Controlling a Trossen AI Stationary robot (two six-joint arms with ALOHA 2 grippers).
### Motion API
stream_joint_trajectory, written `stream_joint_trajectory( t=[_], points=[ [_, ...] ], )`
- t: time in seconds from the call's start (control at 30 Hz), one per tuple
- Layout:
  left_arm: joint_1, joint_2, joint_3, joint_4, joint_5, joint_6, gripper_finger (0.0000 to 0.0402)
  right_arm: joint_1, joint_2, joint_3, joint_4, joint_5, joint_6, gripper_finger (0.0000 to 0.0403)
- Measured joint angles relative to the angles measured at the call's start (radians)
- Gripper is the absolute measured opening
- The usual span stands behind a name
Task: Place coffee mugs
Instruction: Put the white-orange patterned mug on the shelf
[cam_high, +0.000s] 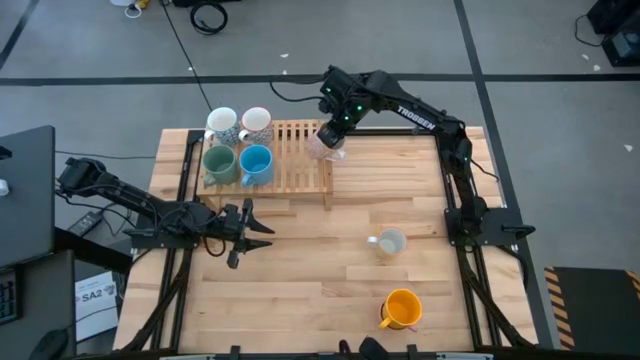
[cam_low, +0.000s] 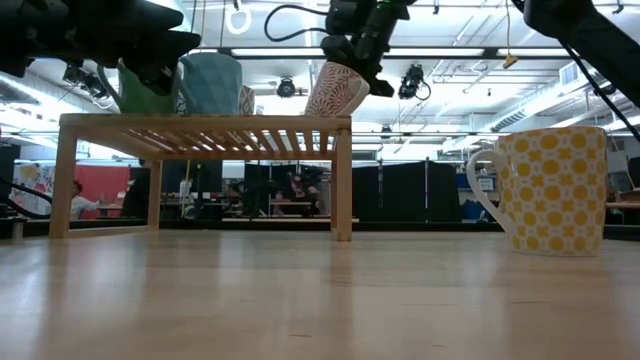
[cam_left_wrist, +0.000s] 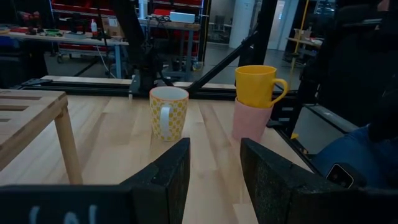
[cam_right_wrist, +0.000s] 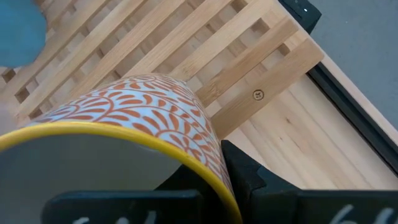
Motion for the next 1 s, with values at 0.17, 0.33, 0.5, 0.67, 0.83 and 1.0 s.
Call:
stream_joint_trajectory(
  t=[0.17, 0.33, 0.5, 0.67, 0.83, 1.0],
  points=[
    [0.000, 0.000, 0.000, 0.000, 0.000, 0.000, 0.0148, 0.007, 0.000, 0.000, 0.000, 0.013, 0.000, 0.0031],
    [0.000, 0.000, 0.000, 0.000, 0.000, 0.000, 0.0148, 0.007, 0.000, 0.000, 0.001, 0.014, 0.000, 0.0031],
    [0.000, 0.000, 0.000, 0.000, 0.000, 0.000, 0.0148, 0.007, 0.000, 0.000, 0.001, 0.015, 0.000, 0.0035],
    [0.000, 0.000, 0.000, 0.000, 0.000, 0.000, 0.0148, 0.007, 0.000, 0.000, 0.001, 0.015, 0.000, 0.0042],
    [0.000, 0.000, 0.000, 0.000, 0.000, 0.000, 0.0148, 0.007, 0.000, 0.000, 0.002, 0.015, 0.000, 0.0042],
    [0.000, 0.000, 0.000, 0.000, 0.000, 0.000, 0.0148, 0.007, 0.000, 0.000, 0.020, 0.015, 0.000, 0.0046]
  ],
)
